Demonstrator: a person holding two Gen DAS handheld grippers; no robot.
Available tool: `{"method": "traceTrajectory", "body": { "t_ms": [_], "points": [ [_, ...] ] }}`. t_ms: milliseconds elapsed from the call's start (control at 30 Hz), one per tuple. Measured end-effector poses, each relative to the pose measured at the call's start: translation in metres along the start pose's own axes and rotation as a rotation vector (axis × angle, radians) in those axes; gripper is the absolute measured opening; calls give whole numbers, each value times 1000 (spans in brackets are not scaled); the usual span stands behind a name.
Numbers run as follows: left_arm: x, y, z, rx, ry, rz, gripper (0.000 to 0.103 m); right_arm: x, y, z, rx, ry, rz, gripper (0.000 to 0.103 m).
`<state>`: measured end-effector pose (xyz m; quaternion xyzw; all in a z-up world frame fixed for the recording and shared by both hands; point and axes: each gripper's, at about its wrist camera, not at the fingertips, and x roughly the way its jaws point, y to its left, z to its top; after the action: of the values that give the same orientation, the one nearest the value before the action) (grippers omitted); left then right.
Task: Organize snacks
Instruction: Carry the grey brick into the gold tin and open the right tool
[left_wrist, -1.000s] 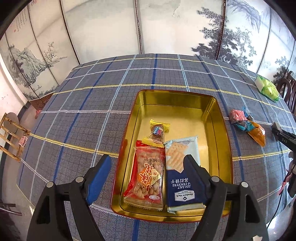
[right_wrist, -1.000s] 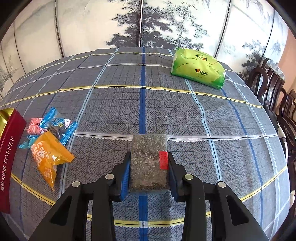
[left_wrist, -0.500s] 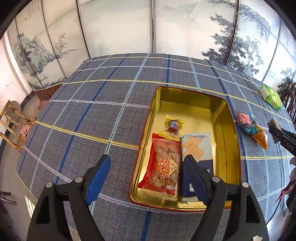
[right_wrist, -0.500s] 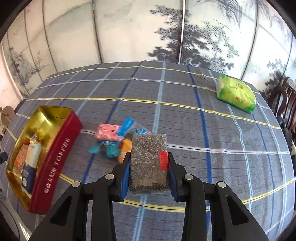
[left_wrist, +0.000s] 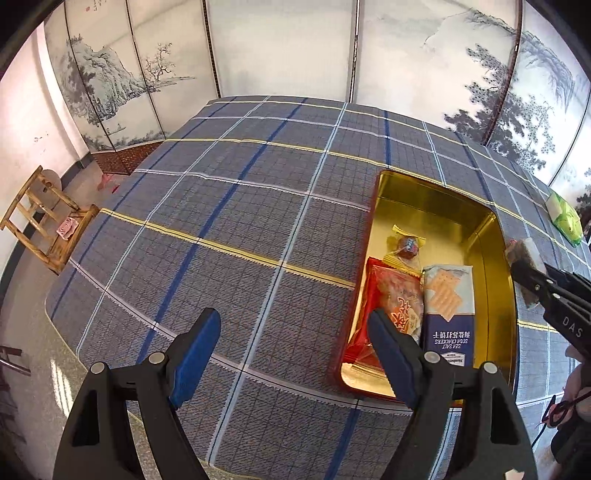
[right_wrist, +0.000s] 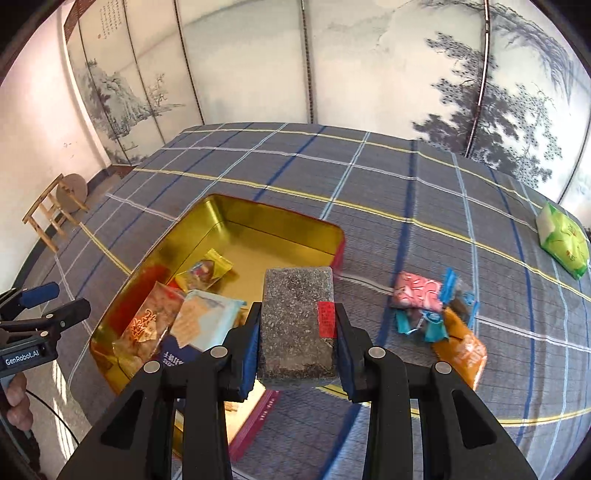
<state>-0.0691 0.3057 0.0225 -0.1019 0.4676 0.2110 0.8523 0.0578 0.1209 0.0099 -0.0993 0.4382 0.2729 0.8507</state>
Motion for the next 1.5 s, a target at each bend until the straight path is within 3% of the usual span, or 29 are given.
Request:
{"method": "traceTrajectory", "body": {
  "t_ms": [367,700,1267,1333,1500],
  "points": [
    [-1,25,9,-32,-1,35,79,28,44,-2,-51,37,-58,36],
    [-2,15,12,-6,3,15,79,43,61,-2,-81,61,-113,37],
    [-15,-8,11,25,-14,-20,79,43,53,-4,-49,50,-55,38],
    [-15,-9,10,29,-12,-13,79,43,52,-5,-43,57,-42,39],
    [-13,-13,8,28,2,-16,79,41,52,-9,-34,66,3,58]
  ]
}}
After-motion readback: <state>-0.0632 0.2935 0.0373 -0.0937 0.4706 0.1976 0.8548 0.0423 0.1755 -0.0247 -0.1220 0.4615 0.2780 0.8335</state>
